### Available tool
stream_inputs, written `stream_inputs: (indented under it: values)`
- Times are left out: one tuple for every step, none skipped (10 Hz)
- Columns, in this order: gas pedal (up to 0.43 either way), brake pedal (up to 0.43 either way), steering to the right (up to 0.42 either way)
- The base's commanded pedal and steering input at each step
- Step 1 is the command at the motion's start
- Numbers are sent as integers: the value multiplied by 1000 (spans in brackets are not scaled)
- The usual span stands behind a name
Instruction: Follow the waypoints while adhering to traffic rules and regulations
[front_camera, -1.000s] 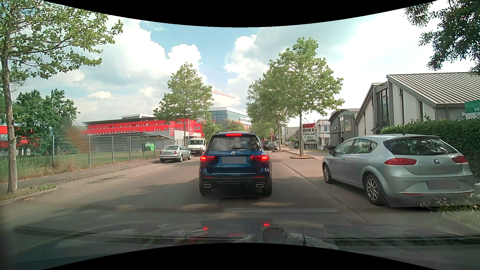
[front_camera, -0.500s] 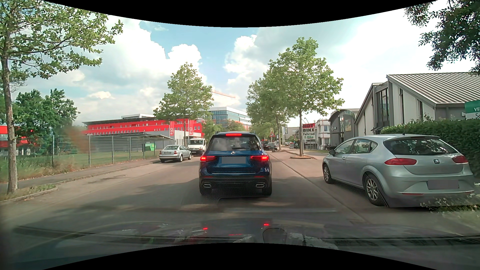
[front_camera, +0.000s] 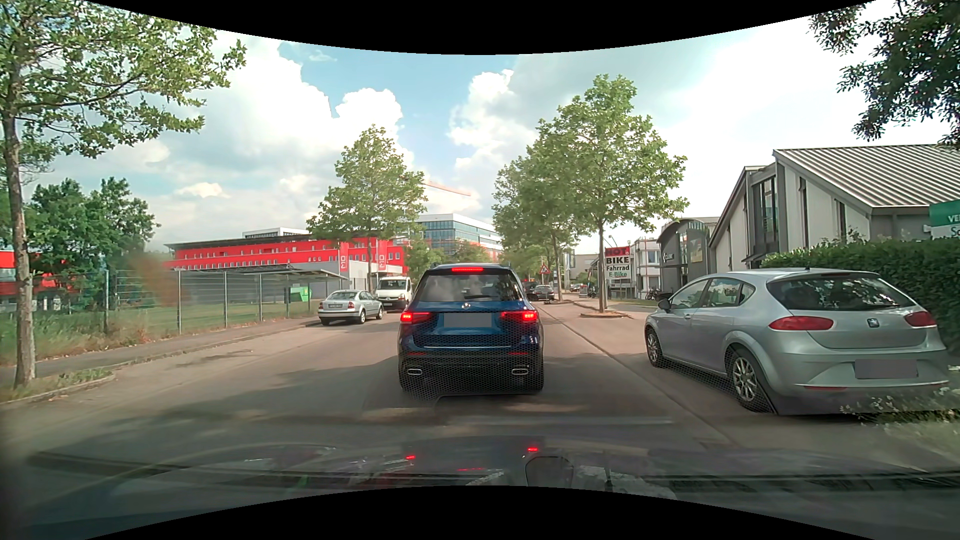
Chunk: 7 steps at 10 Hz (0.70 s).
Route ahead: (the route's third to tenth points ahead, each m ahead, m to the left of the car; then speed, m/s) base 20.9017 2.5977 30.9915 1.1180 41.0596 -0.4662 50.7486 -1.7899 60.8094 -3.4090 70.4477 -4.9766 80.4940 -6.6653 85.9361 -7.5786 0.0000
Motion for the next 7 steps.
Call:
stream_inputs:
  values:
    - [0,268,-5]
    - [0,268,-5]
    - [0,268,-5]
    - [0,268,-5]
    - [0,268,-4]
    - [0,268,-5]
    - [0,268,-4]
